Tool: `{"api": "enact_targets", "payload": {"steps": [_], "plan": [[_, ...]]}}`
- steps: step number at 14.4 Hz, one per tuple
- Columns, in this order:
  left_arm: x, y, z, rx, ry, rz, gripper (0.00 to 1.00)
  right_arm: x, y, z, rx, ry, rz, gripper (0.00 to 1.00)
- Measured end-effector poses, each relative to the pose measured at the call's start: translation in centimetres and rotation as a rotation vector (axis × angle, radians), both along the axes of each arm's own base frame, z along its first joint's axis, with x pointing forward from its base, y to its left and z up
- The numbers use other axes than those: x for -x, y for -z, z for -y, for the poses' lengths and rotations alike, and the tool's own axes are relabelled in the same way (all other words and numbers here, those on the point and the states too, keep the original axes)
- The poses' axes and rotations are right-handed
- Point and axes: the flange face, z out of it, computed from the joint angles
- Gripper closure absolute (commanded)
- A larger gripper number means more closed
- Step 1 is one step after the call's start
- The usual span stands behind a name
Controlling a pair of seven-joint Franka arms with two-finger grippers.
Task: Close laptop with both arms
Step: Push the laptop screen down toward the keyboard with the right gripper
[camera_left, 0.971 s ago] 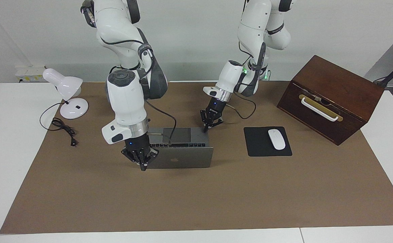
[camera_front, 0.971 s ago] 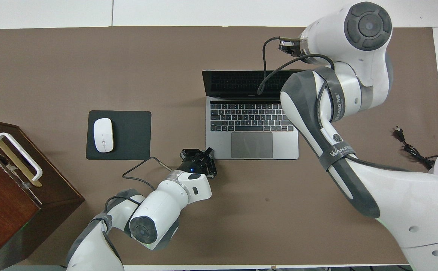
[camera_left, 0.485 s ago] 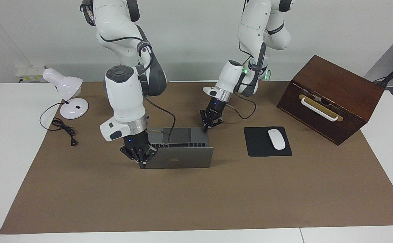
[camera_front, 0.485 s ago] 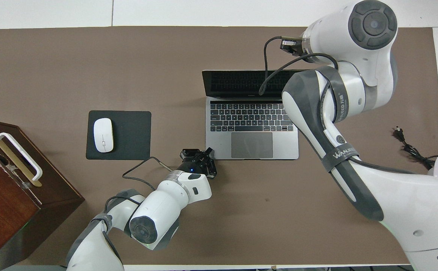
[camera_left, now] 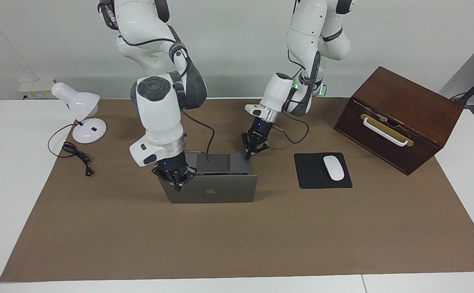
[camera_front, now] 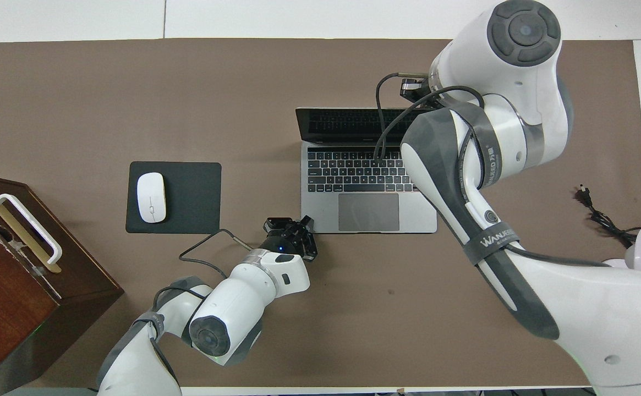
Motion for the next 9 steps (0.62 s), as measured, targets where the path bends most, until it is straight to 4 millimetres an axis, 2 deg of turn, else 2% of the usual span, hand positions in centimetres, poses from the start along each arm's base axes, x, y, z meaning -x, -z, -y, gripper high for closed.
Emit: {"api": "enact_targets", "payload": {"steps": [4,9], "plan": [[0.0,0.0,0.0,0.000,0.000,0.000,1.00,2.6,-0.3,-1.2,-0.096,0.021,-0.185,1.00],[0.0,0.0,0.0,-0.001,0.001,0.001,1.00,3.7,1.0,-0.5,-0.100,0.035,-0.259,1.00]]}}
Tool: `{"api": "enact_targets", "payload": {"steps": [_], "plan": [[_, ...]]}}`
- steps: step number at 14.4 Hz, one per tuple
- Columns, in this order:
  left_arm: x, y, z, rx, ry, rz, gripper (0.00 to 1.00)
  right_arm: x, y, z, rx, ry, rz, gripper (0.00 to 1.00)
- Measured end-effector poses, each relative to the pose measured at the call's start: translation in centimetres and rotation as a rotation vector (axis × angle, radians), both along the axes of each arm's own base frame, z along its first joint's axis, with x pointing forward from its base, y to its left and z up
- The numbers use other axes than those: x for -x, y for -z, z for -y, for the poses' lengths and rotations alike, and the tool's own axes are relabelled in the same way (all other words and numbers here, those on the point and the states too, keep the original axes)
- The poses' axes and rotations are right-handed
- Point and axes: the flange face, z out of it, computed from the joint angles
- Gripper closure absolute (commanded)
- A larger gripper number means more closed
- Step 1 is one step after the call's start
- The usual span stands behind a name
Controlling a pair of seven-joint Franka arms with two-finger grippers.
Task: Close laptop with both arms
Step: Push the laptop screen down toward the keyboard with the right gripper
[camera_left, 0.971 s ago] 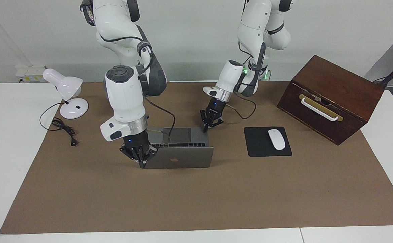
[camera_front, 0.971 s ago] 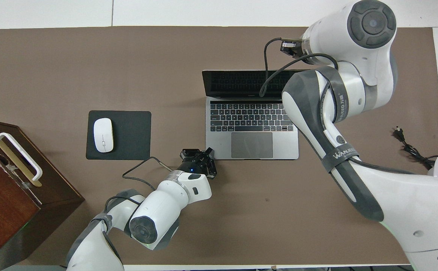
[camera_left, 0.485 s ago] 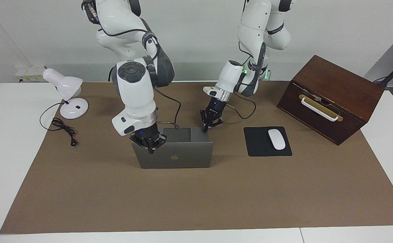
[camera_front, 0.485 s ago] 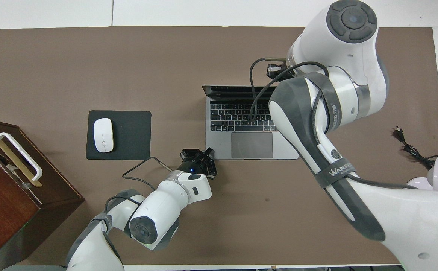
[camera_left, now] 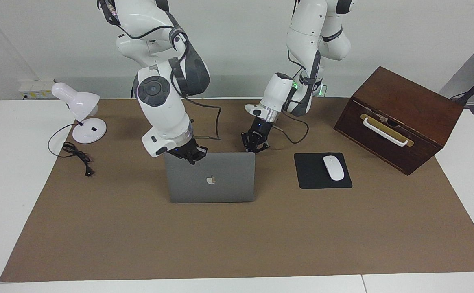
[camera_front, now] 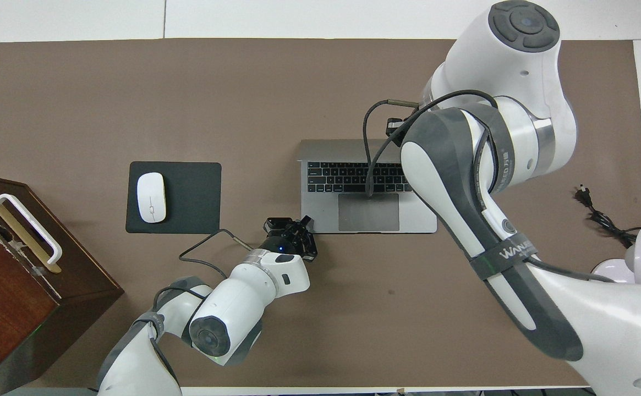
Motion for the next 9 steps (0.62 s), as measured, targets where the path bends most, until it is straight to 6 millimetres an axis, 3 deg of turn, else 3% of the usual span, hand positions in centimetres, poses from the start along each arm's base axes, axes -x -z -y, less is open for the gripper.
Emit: {"api": "enact_targets", "payload": {"steps": [9], "plan": [[0.0,0.0,0.0,0.000,0.000,0.000,1.00,1.4,5.0,0.7,0.003,0.019,0.007,1.00]]}}
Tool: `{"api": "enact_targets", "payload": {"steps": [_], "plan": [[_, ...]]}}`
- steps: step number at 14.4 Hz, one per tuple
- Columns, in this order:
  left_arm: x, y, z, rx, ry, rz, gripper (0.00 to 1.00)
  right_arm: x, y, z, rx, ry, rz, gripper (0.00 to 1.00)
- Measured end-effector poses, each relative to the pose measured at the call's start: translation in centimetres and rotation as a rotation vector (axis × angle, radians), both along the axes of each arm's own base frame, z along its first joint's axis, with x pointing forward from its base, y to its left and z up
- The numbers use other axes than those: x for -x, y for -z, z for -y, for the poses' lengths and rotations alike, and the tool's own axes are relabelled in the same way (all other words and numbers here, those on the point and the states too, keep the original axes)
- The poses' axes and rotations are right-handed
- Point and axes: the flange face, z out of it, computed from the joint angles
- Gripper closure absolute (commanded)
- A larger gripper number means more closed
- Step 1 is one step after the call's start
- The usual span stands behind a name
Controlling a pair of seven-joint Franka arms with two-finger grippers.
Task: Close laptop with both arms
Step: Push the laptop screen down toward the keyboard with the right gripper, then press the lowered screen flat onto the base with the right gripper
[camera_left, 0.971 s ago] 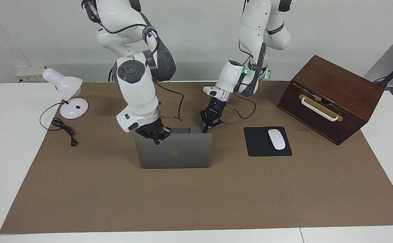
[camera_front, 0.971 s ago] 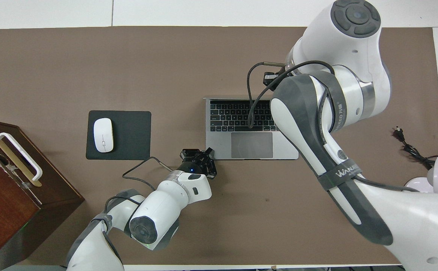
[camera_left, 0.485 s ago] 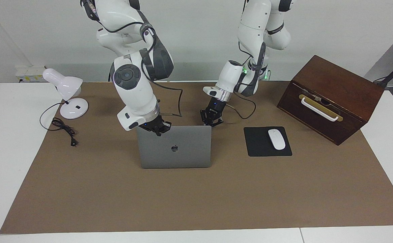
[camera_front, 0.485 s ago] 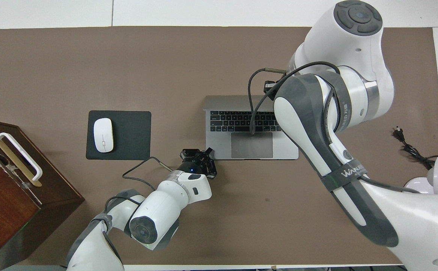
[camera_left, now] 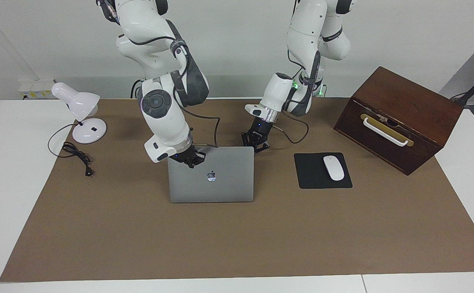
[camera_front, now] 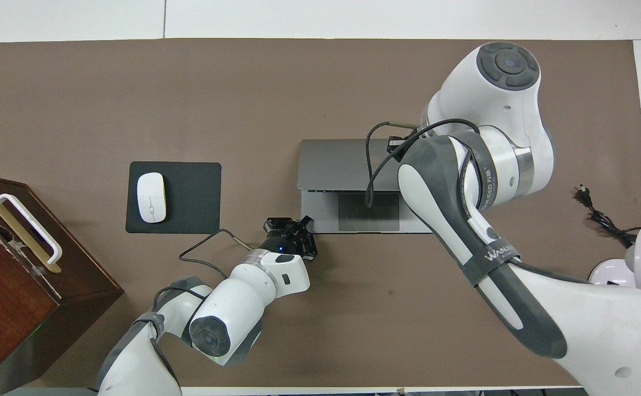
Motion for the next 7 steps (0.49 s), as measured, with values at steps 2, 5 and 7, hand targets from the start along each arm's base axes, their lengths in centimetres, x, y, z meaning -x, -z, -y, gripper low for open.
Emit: {"api": "enact_targets", "payload": {"steps": [2,5,7], "plan": [[0.0,0.0,0.0,0.000,0.000,0.000,1.00,0.2,0.4,0.1,0.000,0.002,0.004,1.00],[0.0,0.0,0.0,0.000,0.000,0.000,1.00,0.4,1.1,0.2,-0.005,0.008,0.010,1.00],[0.0,0.0,0.0,0.000,0.000,0.000,1.00,0.5,1.8,0.2,-0.009,0.012,0.019,1.00]]}}
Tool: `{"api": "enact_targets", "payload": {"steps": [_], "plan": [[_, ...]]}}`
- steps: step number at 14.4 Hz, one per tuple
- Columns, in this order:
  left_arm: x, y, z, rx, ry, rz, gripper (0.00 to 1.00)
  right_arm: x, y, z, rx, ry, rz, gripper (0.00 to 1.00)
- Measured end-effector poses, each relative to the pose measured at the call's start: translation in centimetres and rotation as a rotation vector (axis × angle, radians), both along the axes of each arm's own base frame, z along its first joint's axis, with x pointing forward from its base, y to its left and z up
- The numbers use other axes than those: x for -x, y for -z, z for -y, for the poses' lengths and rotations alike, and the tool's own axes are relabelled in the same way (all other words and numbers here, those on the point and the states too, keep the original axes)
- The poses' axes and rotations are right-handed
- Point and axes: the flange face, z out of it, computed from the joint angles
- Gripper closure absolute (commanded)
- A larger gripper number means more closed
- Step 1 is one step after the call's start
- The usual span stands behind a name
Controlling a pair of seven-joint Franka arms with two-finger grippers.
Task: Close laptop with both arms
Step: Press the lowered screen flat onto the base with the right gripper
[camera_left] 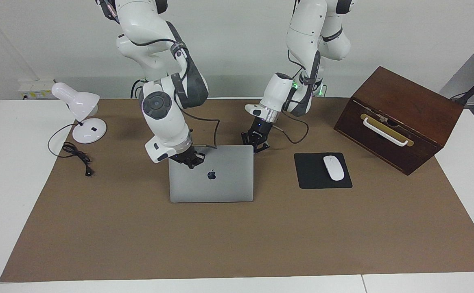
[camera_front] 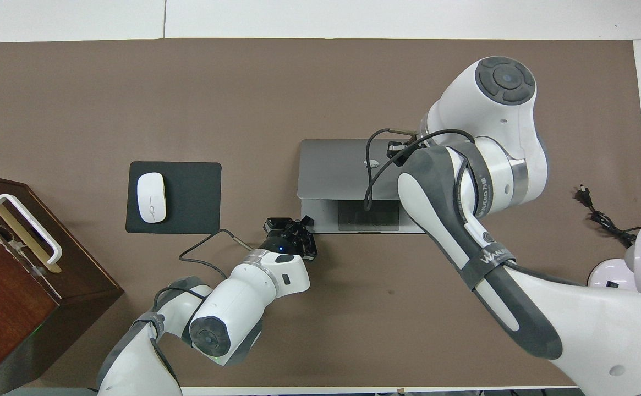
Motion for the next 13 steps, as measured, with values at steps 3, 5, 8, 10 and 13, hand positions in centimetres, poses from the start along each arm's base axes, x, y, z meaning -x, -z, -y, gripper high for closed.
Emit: {"api": "enact_targets", "payload": {"steps": [3,5,8,10,13], "plan": [[0.0,0.0,0.0,0.000,0.000,0.000,1.00,0.2,1.0,0.0,-0.001,0.003,0.009,1.00],[0.0,0.0,0.0,0.000,0.000,0.000,1.00,0.3,1.5,0.0,-0.003,0.006,0.021,1.00],[0.0,0.0,0.0,0.000,0.000,0.000,1.00,0.4,2.8,0.1,-0.004,0.011,0.033,1.00],[0.0,0.0,0.0,0.000,0.000,0.000,1.00,0.4,3.7,0.1,-0.003,0.012,0.035,1.00],[0.0,0.0,0.0,0.000,0.000,0.000,1.00,0.4,4.4,0.0,-0.001,0.012,0.035,1.00]]}}
